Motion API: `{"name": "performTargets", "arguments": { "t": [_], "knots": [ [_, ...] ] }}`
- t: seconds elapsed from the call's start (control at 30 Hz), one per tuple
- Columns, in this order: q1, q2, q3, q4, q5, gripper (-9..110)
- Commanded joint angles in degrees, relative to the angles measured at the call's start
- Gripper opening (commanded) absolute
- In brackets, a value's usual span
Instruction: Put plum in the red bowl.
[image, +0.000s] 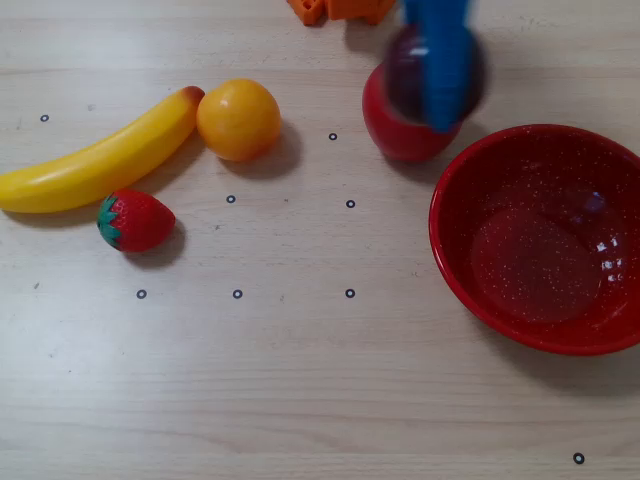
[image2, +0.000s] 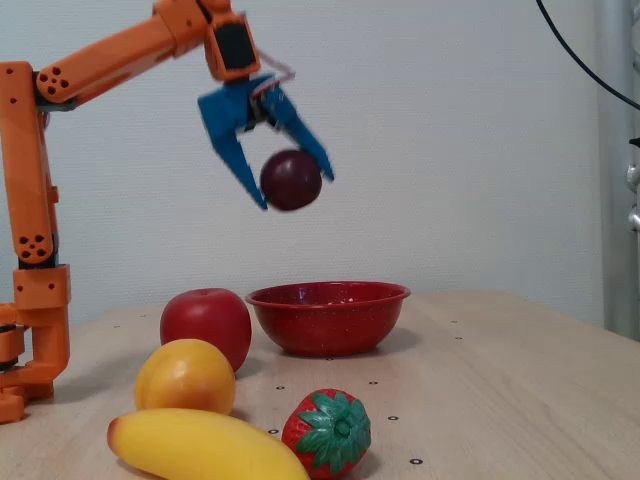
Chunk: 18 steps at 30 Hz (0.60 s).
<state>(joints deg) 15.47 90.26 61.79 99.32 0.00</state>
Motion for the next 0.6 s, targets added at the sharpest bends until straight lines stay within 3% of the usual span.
{"name": "performTargets", "arguments": {
  "t": [0.0,0.23,0.57],
  "knots": [
    [5.19,5.71,0.26,-7.73,0.26,0],
    [11.69,2.02,8.61,-24.52,7.03,0],
    [10.63,-7.82,14.85,-41.31,13.54,0]
  ]
}}
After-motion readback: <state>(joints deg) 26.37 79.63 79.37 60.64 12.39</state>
